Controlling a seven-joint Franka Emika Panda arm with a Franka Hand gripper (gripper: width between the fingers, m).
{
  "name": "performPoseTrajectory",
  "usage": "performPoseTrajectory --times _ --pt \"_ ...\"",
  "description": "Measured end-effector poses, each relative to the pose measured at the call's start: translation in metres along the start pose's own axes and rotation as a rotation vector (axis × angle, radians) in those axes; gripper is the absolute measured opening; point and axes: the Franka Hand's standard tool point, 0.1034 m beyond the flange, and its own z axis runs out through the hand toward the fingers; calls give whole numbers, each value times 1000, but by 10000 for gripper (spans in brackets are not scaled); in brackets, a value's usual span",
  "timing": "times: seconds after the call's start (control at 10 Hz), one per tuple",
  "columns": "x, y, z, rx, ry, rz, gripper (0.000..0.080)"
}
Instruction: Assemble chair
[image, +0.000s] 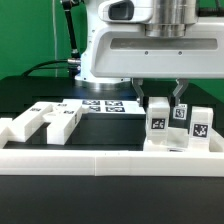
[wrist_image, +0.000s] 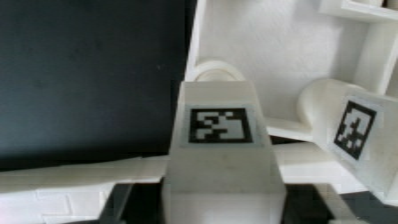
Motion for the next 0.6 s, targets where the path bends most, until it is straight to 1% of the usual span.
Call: performPoseTrajectory --times 0.3,0.6 --pt "-1 1 0 1 15 252 289" --pt "1 -6 0 6 37 479 291"
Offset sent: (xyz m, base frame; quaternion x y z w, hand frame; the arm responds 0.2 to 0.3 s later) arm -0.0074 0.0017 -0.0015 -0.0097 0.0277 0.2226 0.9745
